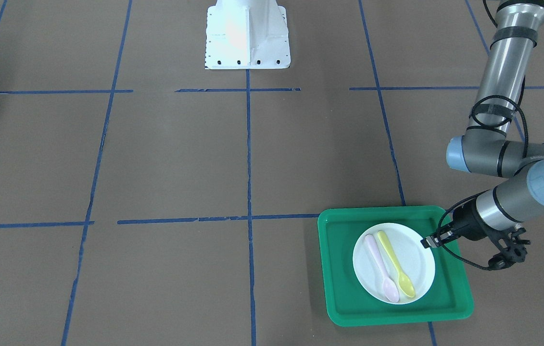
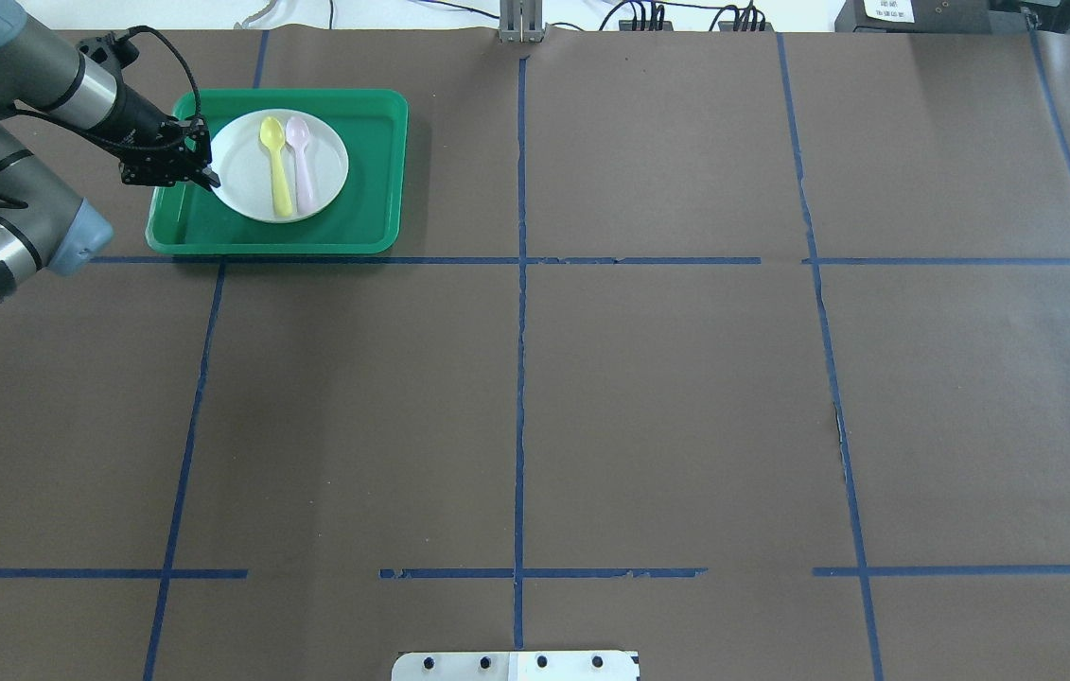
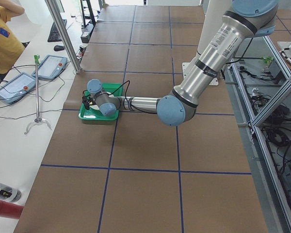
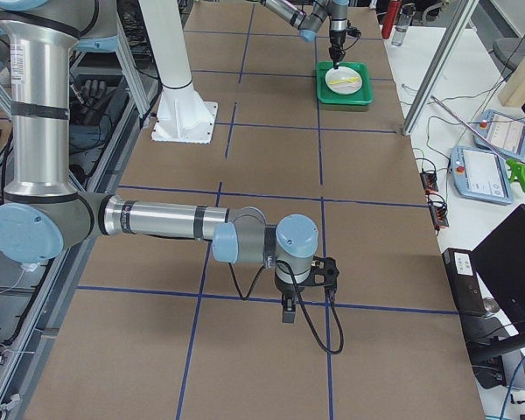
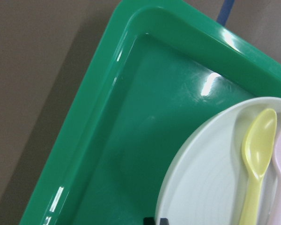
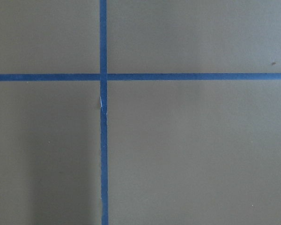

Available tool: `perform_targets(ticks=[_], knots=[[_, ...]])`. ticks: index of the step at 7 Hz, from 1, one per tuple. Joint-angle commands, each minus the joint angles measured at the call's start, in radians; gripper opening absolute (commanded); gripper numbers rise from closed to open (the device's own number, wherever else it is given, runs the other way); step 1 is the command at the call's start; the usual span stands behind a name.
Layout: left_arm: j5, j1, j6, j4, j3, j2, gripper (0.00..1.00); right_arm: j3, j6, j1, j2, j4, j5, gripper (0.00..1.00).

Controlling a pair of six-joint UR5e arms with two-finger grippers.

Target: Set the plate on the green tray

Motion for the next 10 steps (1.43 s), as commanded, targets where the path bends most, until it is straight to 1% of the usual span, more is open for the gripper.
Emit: perform_targets(ticks=[1, 2, 3, 4, 5, 6, 8, 9, 10], knots=[[0.001, 0.003, -0.001, -0.005, -0.016, 0.010, 0.84, 0.000, 0.000, 0.000, 0.000, 0.000, 0.000, 1.00], [-0.005, 0.000, -0.001, 0.000, -0.059, 0.037, 0.84, 0.000, 0.000, 0.000, 0.000, 0.000, 0.000, 1.00], [-0.006, -0.010, 0.012, 0.008, -0.167, 0.115, 0.83, 0.000, 0.000, 0.000, 0.000, 0.000, 0.000, 1.00], [-0.010, -0.022, 0.022, 0.012, -0.287, 0.220, 0.83, 0.000, 0.000, 0.000, 0.000, 0.000, 0.000, 1.00], [-0.010, -0.024, 0.139, 0.029, -0.353, 0.303, 0.83, 0.000, -0.001, 0.000, 0.000, 0.000, 0.000, 1.00], [-0.008, -0.042, 0.288, 0.099, -0.411, 0.366, 0.83, 0.000, 0.000, 0.000, 0.000, 0.000, 0.000, 1.00], [-0.008, -0.134, 0.625, 0.223, -0.642, 0.637, 0.83, 0.000, 0.000, 0.000, 0.000, 0.000, 0.000, 1.00], [-0.008, -0.202, 0.798, 0.335, -0.715, 0.687, 0.83, 0.000, 0.000, 0.000, 0.000, 0.000, 0.000, 1.00], [-0.008, -0.309, 0.970, 0.444, -0.779, 0.747, 0.83, 0.000, 0.000, 0.000, 0.000, 0.000, 0.000, 1.00]])
